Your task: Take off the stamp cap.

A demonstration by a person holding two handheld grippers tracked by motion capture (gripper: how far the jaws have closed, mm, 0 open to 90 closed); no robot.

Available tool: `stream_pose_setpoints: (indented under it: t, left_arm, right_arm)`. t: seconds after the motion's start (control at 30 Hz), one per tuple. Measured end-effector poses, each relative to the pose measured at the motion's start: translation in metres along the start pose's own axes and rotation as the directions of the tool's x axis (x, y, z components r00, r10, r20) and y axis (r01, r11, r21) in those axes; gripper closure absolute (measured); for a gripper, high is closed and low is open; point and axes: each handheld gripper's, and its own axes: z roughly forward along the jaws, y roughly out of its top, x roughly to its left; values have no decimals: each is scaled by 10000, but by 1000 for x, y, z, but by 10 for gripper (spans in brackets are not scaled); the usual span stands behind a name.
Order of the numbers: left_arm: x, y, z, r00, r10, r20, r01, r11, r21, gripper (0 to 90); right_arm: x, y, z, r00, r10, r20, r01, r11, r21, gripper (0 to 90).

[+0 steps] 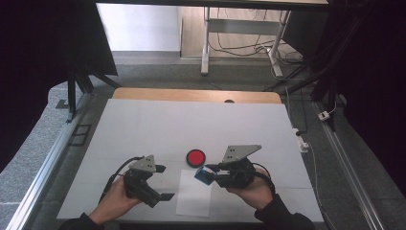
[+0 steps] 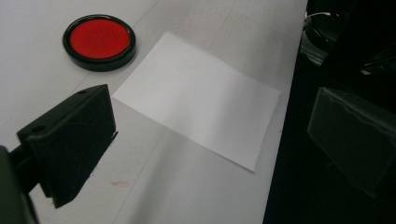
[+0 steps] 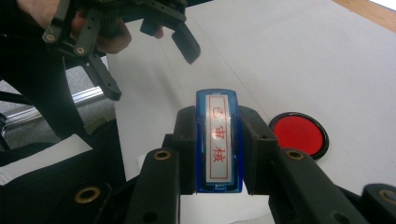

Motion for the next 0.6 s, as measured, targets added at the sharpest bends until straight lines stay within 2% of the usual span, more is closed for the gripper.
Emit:
stream_pose_setpoints:
  t: [0.23, 0.37, 0.6]
  left_arm:
    - [3, 14, 15, 9979, 475, 448, -476, 9989, 14, 0]
    - [5, 21, 22, 9938, 772, 801, -776, 9970, 16, 0]
    - [5, 34, 35, 9870, 1170, 1100, -1179, 9930, 19, 0]
  right_arm:
    - [0, 1, -1, 10000, 16, -80, -16, 10000, -34, 716]
    - [1, 2, -1, 9997, 39, -251, -41, 10000, -53, 716]
    - [1, 2, 1, 9995, -12, -307, 15, 10000, 74, 716]
